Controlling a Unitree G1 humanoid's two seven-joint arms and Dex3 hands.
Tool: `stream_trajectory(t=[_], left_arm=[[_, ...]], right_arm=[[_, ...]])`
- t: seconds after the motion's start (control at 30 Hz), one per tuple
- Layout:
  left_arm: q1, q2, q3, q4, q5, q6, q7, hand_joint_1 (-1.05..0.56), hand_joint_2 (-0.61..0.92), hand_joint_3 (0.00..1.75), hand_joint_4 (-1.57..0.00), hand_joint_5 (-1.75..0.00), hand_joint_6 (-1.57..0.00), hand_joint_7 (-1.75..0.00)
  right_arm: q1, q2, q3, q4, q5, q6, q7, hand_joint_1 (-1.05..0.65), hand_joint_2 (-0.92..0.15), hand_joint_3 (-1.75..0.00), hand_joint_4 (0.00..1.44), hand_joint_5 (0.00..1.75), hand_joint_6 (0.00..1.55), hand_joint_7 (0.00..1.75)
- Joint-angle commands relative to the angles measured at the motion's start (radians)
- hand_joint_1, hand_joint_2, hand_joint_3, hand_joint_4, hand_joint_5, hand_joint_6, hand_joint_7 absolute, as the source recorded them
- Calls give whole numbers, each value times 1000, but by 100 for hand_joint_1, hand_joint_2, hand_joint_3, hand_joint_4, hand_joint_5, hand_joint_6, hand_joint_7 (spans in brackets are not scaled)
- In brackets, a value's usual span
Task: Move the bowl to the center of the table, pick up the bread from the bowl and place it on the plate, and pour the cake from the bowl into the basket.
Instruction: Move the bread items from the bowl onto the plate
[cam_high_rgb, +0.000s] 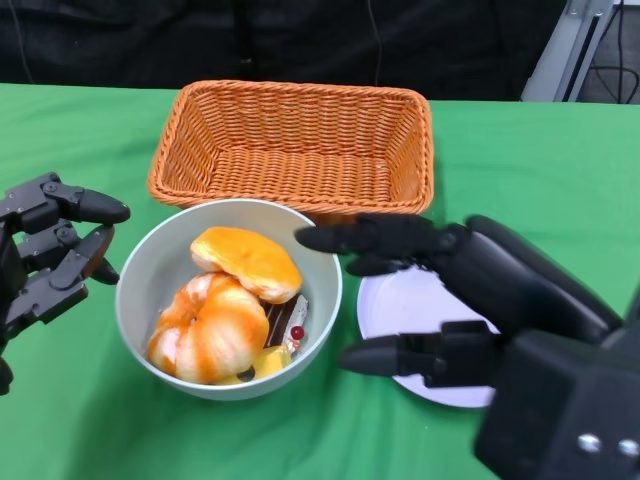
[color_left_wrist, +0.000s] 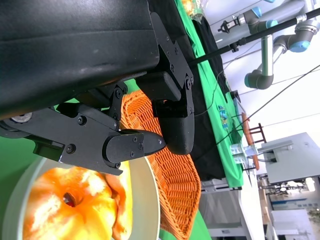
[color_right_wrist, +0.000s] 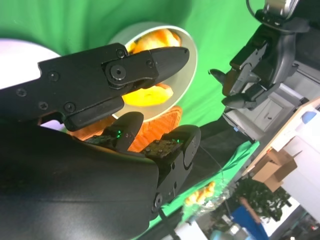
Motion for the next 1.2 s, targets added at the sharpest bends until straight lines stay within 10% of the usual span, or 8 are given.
stream_trajectory(t=[0.03, 0.6, 1.2], left_arm=[[-2, 2, 2, 14, 13, -19, 24, -17, 84, 52, -78, -149, -84, -103], [-9, 1, -10, 47, 53, -47, 51, -20, 82, 52, -81, -147, -85, -104], [-13, -13, -10, 92, 100, -146, 134, -21, 84, 48, -82, -149, -85, -108]], right_arm=[[-76, 12, 50, 20, -60, 67, 20, -77, -92, -11, 50, 33, 47, 2], [-241, 154, 201, 298, -205, 68, 25, -81, -92, -16, 54, 21, 45, 0], [-170, 267, 340, 774, -531, -349, -316, -89, -92, -22, 55, 13, 50, 1]])
